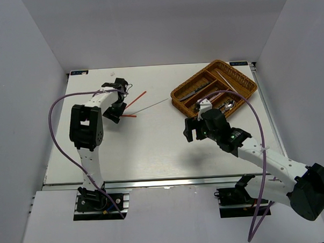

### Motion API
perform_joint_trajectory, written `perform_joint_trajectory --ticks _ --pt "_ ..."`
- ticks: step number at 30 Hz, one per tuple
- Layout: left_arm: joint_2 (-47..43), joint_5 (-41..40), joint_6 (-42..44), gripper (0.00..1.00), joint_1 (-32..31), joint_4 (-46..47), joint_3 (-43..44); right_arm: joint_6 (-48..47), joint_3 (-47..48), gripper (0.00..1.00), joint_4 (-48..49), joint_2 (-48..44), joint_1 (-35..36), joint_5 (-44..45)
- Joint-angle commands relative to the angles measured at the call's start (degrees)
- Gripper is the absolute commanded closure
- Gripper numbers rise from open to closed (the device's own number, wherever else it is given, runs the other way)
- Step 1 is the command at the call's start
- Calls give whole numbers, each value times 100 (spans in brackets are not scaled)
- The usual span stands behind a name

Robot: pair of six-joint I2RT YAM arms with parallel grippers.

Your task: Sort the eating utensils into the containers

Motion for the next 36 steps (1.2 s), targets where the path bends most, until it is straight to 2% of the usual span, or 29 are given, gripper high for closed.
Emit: perform_joint_trajectory --ticks 1,10,13,16,22,25,28,29,35,36 --pt "-253 50 -182 32 -2 475 -68 -101 42 11 360 -4 36 -242" --pt "-447 31 -235 31 77 1047 -525 -163 25 11 448 31 36 -392" --pt "-220 58 -226 32 86 880 -385 -163 34 11 457 58 36 -409" --pt "-9 23 -191 37 86 564 -158 -171 -1 11 466 49 27 -366" --pt "334 -100 -138 38 86 -217 335 -145 -133 11 597 -56 36 -357" --pt "388 5 -121 39 104 -184 292 -119 -195 11 668 -127 36 -365" --pt "502 137 -95 46 148 -183 274 -119 -274 11 721 -206 36 -392" --pt "554 155 -94 53 157 -201 300 -136 -291 11 729 -232 27 -409" --pt "529 155 -182 66 165 -96 29 -189 -406 11 835 -320 36 -427" --pt "520 138 -182 72 174 -87 -33 -189 -406 11 844 -320 27 -462"
